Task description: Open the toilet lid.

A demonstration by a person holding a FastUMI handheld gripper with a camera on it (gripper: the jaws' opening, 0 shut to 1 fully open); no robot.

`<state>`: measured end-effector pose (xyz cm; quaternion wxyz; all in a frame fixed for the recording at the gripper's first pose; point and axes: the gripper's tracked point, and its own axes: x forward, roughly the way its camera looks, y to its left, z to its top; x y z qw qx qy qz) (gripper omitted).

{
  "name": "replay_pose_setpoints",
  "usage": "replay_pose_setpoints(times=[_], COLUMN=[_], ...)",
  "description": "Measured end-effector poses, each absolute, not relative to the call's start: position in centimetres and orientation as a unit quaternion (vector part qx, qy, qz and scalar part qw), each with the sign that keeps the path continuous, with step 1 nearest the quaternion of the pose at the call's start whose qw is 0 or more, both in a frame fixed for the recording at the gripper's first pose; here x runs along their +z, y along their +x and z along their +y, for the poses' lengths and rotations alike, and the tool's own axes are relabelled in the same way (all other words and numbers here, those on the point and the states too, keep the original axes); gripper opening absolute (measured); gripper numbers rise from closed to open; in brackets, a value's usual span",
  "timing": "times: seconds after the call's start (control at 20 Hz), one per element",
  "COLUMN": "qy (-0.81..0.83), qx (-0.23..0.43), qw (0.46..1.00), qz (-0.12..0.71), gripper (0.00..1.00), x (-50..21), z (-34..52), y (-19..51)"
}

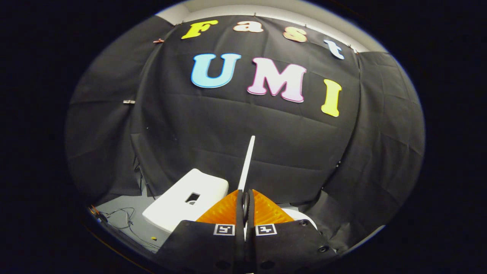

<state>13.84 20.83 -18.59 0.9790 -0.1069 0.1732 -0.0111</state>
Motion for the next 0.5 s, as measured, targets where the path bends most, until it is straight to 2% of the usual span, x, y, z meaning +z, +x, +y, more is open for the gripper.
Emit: replay_pose_setpoints(times=[0.5], qy=[-0.145], qx=[0.043], qw=[0.972], qz=[0.178], gripper=[0.05], x=[-19.4], z=[27.9], y=[14.0])
